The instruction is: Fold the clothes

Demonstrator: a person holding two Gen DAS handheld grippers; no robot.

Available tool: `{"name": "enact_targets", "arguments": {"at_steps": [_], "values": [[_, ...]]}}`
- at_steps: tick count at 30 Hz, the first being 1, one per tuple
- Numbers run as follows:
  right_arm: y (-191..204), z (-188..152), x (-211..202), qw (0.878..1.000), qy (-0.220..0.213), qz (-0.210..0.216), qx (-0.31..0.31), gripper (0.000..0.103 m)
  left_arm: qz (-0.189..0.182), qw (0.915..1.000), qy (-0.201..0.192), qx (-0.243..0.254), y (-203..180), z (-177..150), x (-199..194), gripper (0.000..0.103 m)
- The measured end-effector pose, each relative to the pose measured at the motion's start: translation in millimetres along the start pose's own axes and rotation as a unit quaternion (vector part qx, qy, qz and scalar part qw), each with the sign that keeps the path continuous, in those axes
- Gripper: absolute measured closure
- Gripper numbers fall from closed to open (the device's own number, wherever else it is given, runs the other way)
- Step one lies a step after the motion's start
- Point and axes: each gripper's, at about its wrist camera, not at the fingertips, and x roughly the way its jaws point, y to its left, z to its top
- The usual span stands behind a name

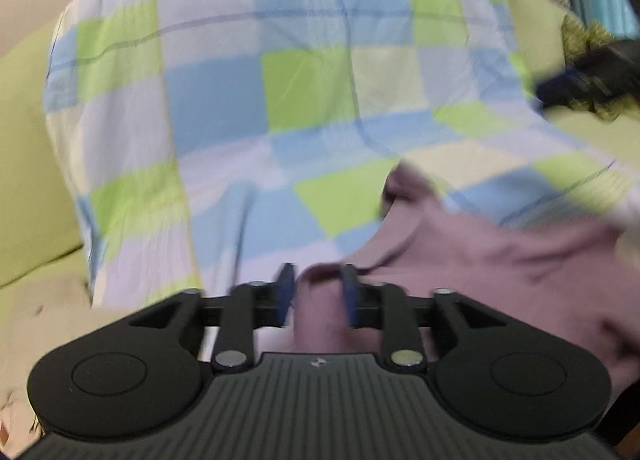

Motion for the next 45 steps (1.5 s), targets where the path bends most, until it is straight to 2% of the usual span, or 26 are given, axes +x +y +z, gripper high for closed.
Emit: {"name": "enact_targets", "arguments": {"at_steps": [2, 3, 5, 6, 8, 9, 11, 13, 14, 16, 18, 20, 21, 22, 23, 24, 26, 27, 28, 29, 32, 34, 37, 39, 42, 45], "values": [[3.6, -32.4, -3.6, 0.999, 0.037, -0.012, 0.005, 0.057, 0.001, 0.9997, -0.001, 0.024, -0.3, -6.8, -5.1, 0.062], [3.5, -54.4, -11.3, 0.998, 0.054, -0.017, 0.023, 0.057, -0.011, 0.9991, -0.009, 0.039, -4.6, -7.3, -10.0, 0.062], [0.4, -84.3, -26.4, 0.995, 0.07, -0.02, 0.066, 0.057, -0.05, 0.9959, -0.025, 0.072, -17.0, -5.6, -20.1, 0.053], [-0.8, -104.7, -38.0, 0.992, 0.077, -0.022, 0.1, 0.057, -0.097, 0.988, -0.041, 0.113, -31.1, 3.9, -25.6, 0.045], [-1.1, -122.9, -51.6, 0.988, 0.081, -0.025, 0.131, 0.057, -0.145, 0.9756, -0.052, 0.157, -50.6, 11.9, -28.5, 0.042], [1.1, -135.7, -62.3, 0.985, 0.08, -0.033, 0.149, 0.057, -0.196, 0.9573, -0.057, 0.205, -74.0, 24.9, -25.4, 0.041], [4.0, -149.0, -74.6, 0.982, 0.075, -0.044, 0.17, 0.055, -0.234, 0.9367, -0.058, 0.254, -100.4, 34.8, -19.4, 0.042], [3.7, -158.7, -85.2, 0.977, 0.065, -0.053, 0.195, 0.053, -0.276, 0.902, -0.06, 0.327, -138.3, 45.7, -6.5, 0.042], [2.7, -160.2, -87.7, 0.975, 0.06, -0.055, 0.205, 0.051, -0.297, 0.8807, -0.06, 0.364, -158.8, 50.6, 1.9, 0.042], [3.5, -164.5, -93.4, 0.974, 0.056, -0.06, 0.213, 0.049, -0.334, 0.8281, -0.051, 0.447, -205.1, 56.1, 28.6, 0.042], [6.9, -170.9, -98.2, 0.974, 0.062, -0.071, 0.207, 0.048, -0.339, 0.7948, -0.044, 0.501, -225.9, 50.9, 40.8, 0.042], [6.8, -172.9, -100.7, 0.974, 0.067, -0.076, 0.204, 0.046, -0.33, 0.7449, -0.034, 0.579, -253.6, 42.3, 60.7, 0.044], [5.9, -174.7, -102.5, 0.973, 0.068, -0.079, 0.207, 0.044, -0.335, 0.7209, -0.015, 0.606, -267.1, 40.5, 73.2, 0.057], [5.3, -175.6, -103.3, 0.972, 0.068, -0.08, 0.209, 0.044, -0.345, 0.7185, -0.004, 0.604, -269.6, 41.8, 78.3, 0.097], [3.6, -176.7, -104.2, 0.971, 0.066, -0.084, 0.212, 0.043, -0.358, 0.7201, 0.006, 0.594, -270.7, 45.4, 83.7, 0.098], [1.6, -178.0, -105.2, 0.97, 0.064, -0.09, 0.217, 0.043, -0.373, 0.7316, 0.008, 0.57, -269.4, 53.9, 85.9, 0.098], [-3.5, -180.4, -109.3, 0.967, 0.055, -0.103, 0.226, 0.043, -0.371, 0.7891, -0.031, 0.489, -249.6, 84.0, 85.0, 0.099], [-7.3, -181.3, -114.4, 0.965, 0.042, -0.117, 0.232, 0.043, -0.36, 0.8088, -0.041, 0.463, -239.8, 94.5, 87.4, 0.099], [-10.1, -181.9, -118.8, 0.962, 0.03, -0.128, 0.238, 0.043, -0.327, 0.8527, -0.067, 0.402, -217.3, 119.7, 90.6, 0.099], [-13.5, -181.9, -121.3, 0.96, 0.019, -0.135, 0.246, 0.043, -0.3, 0.8734, -0.081, 0.375, -202.6, 131.9, 94.4, 0.099], [-26.5, -177.3, -122.2, 0.951, -0.015, -0.141, 0.274, 0.037, -0.231, 0.9227, -0.096, 0.293, -157.6, 158.7, 113.8, 0.099], [-33.2, -172.4, -116.8, 0.948, -0.026, -0.137, 0.285, 0.035, -0.159, 0.9602, -0.098, 0.208, -110.2, 175.8, 137.2, 0.099], [-39.8, -163.2, -93.6, 0.945, -0.037, -0.101, 0.308, 0.034, -0.067, 0.9869, -0.076, 0.125, -56.3, 176.2, 168.4, 0.099], [-42.1, -158.4, -74.4, 0.944, -0.035, -0.078, 0.319, 0.034, -0.036, 0.9942, -0.04, 0.093, -30.2, 161.9, 189.5, 0.099], [-47.9, -152.5, -43.8, 0.939, -0.028, -0.05, 0.338, 0.034, -0.025, 0.9969, 0.007, 0.074, -13.7, 133.7, 215.1, 0.097], [-52.5, -143.0, -14.2, 0.934, -0.01, -0.034, 0.354, 0.034, -0.033, 0.9976, 0.021, 0.057, -6.0, 114.1, 213.0, 0.091]]}}
